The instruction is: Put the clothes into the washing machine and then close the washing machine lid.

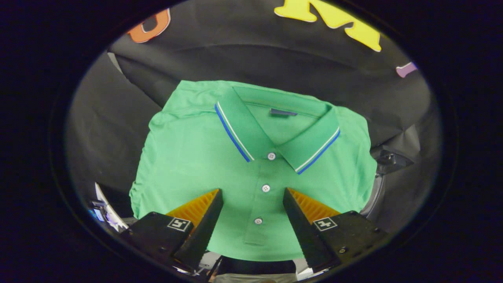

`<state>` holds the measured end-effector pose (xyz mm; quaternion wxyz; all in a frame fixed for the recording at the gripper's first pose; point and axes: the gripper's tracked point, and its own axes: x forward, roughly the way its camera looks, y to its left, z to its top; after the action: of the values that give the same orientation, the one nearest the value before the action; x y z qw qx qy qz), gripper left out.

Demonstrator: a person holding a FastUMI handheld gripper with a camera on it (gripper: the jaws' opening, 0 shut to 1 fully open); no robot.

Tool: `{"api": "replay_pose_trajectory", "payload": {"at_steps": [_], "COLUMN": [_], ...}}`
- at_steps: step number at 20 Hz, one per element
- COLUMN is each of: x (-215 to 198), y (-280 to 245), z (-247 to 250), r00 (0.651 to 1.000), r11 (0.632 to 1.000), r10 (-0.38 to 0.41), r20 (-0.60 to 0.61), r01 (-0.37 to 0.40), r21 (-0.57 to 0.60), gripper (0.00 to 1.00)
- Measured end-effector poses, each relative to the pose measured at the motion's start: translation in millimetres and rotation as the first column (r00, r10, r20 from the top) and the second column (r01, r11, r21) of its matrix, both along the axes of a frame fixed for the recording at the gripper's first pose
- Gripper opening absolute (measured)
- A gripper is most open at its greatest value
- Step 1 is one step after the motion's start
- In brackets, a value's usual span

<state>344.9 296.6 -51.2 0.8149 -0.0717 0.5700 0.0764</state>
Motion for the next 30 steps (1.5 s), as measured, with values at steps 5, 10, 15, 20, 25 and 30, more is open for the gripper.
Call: {"api": "replay_pose_trajectory", "payload": {"at_steps": [5, 10, 15, 20, 25, 30], "x": [0, 1, 10, 10, 4, -4], "y": [1, -4, -18, -20, -25, -32], "z": [-2, 0, 3, 4, 12, 38], "r00": [1.0, 0.999, 0.999, 0.999, 1.0, 0.997], "r11": [1.0, 0.999, 1.0, 1.0, 1.0, 1.0], "r10": [-0.009, 0.033, 0.004, -0.02, -0.018, -0.002], "r20": [-0.023, -0.024, -0.033, -0.025, 0.012, 0.071], "r01": [0.009, -0.033, -0.004, 0.02, 0.018, 0.002], "r21": [-0.006, -0.007, -0.007, 0.002, -0.006, 0.003], "gripper": [0.98, 0.83, 0.35, 0.09, 0.08, 0.08]}}
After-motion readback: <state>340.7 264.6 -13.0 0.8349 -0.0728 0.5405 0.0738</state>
